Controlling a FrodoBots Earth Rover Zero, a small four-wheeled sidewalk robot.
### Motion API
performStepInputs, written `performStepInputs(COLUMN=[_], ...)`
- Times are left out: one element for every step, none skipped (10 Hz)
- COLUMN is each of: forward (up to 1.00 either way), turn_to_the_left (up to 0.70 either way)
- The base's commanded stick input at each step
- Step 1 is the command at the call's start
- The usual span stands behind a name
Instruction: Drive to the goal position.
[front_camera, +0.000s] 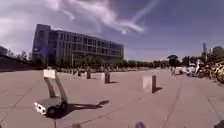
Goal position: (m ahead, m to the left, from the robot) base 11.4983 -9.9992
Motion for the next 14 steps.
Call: performStepInputs(forward=[0.00, 0.00, 0.00, 0.00, 0.00, 0.00, 0.00, 0.00, 0.00, 0.00, 0.00, 0.00, 0.00, 0.00], turn_to_the_left=[-0.70, -0.70, -0.70, -0.70, -0.70, -0.70, -0.70, -0.70, -0.70, -0.70, -0.70, -0.70, -0.70, -0.70])
